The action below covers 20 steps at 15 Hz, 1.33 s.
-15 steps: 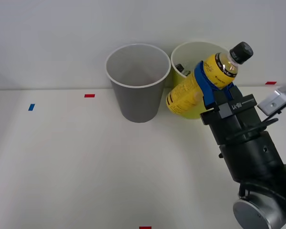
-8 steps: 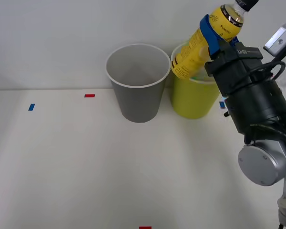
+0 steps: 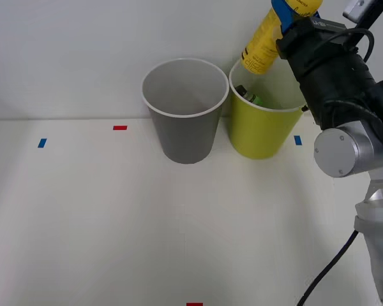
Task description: Put cans in the gray bin, plastic bottles in the light green bin
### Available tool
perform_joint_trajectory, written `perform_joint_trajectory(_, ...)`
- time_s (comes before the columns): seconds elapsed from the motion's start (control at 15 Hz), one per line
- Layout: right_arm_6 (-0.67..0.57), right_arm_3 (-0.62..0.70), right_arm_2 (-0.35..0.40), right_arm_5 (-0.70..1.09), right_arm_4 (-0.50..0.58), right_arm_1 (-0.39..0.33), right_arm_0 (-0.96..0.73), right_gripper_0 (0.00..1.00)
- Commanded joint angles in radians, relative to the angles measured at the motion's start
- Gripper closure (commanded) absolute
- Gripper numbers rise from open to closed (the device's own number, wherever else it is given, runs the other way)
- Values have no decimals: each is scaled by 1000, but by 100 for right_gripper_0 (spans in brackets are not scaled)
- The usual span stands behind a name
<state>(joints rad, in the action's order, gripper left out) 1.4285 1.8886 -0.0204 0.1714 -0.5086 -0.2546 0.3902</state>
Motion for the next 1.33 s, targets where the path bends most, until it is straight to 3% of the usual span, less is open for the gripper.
perform_joint_trajectory(0.07, 27, -79, 7, -1, 22, -32, 53, 100)
perform_joint_trajectory(0.33, 76, -105, 8, 34, 62, -72, 56, 100)
perform_joint_trajectory(0.93, 128, -168, 8, 48, 91, -77, 81, 100)
perform_joint_trajectory(1.0, 130, -168, 8, 48, 93, -77, 81, 78)
perform_joint_trajectory(1.07, 130, -168, 8, 48, 91, -78, 81, 21)
perform_joint_trajectory(1.13, 127, -168, 8, 48, 88, -78, 79, 0)
perform_joint_trajectory(1.33, 124, -166, 7, 48, 82, -78, 72, 0)
